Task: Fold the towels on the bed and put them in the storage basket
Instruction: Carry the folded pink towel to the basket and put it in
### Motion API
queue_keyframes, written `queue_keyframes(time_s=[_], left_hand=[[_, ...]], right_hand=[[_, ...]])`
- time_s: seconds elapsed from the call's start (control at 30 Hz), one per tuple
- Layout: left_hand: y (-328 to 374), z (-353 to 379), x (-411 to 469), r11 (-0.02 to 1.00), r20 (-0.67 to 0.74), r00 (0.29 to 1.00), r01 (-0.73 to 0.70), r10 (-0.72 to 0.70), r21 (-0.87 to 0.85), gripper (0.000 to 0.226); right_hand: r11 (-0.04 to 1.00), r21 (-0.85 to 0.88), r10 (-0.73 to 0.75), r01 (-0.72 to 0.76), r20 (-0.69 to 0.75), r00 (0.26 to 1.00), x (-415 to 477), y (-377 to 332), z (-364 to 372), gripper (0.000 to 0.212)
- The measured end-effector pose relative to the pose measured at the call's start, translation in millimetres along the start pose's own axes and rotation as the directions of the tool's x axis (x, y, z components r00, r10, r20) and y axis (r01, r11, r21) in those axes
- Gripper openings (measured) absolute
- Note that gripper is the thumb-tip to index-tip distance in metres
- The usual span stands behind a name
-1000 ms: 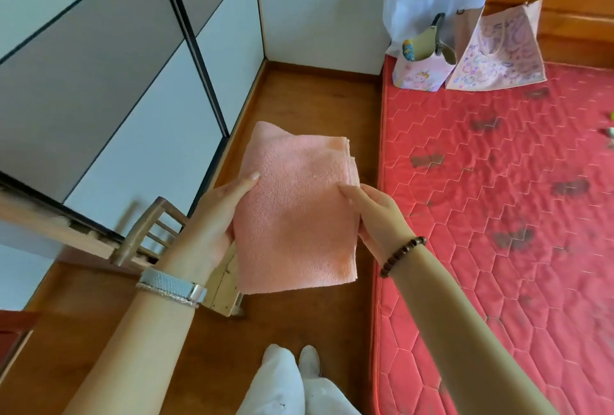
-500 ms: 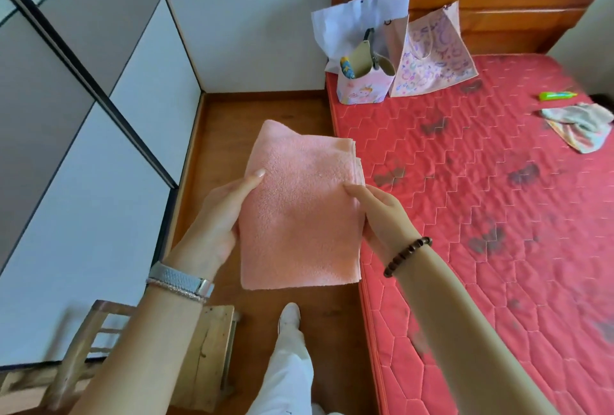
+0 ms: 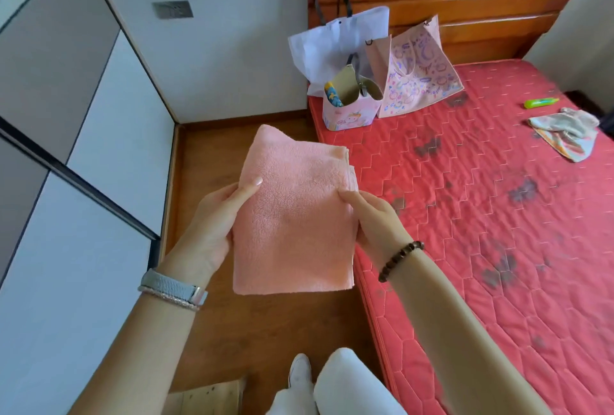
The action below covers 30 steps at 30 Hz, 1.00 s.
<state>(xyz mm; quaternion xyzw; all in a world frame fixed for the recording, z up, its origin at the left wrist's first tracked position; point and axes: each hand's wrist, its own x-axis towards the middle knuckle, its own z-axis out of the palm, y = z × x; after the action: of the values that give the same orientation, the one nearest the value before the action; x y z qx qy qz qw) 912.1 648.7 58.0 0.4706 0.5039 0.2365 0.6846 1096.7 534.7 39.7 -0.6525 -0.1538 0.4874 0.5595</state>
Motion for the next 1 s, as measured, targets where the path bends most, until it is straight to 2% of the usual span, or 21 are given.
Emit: queue_keyframes(time_s=[0.07,0.23,0.33,0.4,0.43,0.53,0.57,0.7,0.9,1.0], left_hand=[[7,1,18,1.0,0.01,1.0,0.014,-0.014,-0.001,0.033],[21,9,64,0.999,0.028,0.999,0.043,-0.043,0.002,0.035],[32,17,96,0.999,0.022,0.999,0.045,-0.044,-0.003,0.034],[41,25,119,0.999,0.007,0.999,0.038,-0.038,-0.007,0.035],[46,29,131,0.999,-0.001,0.999,0.034,-0.034,-0.01,0.035],[65,42,167,1.0,-0.017,1.0,0.026,-0.027,-0.014,0.032],[72,46,180,1.0,-0.021,0.999,0.024,-0.025,-0.015,0.031],[98,61,225,1.0,-0.05,0.998,0.025,-0.025,-0.007,0.032],[124,75,280,0.999,-0.073,0.996,0.042,-0.043,-0.022,0.037],[135,78,303,0.998,-0.069,0.996,0.058,-0.059,-0.025,0.036]], right_hand=[[1.0,-0.011,0.004,-0.004,-0.009,1.0,18,-4,1,0.035],[0.999,-0.027,0.037,-0.038,-0.031,0.999,58,-18,4,0.048],[0.999,-0.023,0.046,-0.047,-0.039,0.998,93,-28,2,0.032],[0.999,-0.011,0.047,-0.047,-0.034,0.998,118,-37,0,0.029],[0.999,-0.001,0.051,-0.051,-0.034,0.998,132,-43,0,0.031],[0.997,0.041,0.071,-0.069,-0.032,0.997,174,-60,-5,0.057],[0.996,0.044,0.073,-0.071,-0.027,0.997,188,-67,-6,0.058],[0.995,0.047,0.084,-0.083,-0.017,0.996,240,-96,-9,0.044],[0.994,0.046,0.104,-0.103,-0.013,0.995,298,-127,-8,0.034],[0.991,0.047,0.129,-0.128,-0.02,0.991,320,-135,-6,0.037]])
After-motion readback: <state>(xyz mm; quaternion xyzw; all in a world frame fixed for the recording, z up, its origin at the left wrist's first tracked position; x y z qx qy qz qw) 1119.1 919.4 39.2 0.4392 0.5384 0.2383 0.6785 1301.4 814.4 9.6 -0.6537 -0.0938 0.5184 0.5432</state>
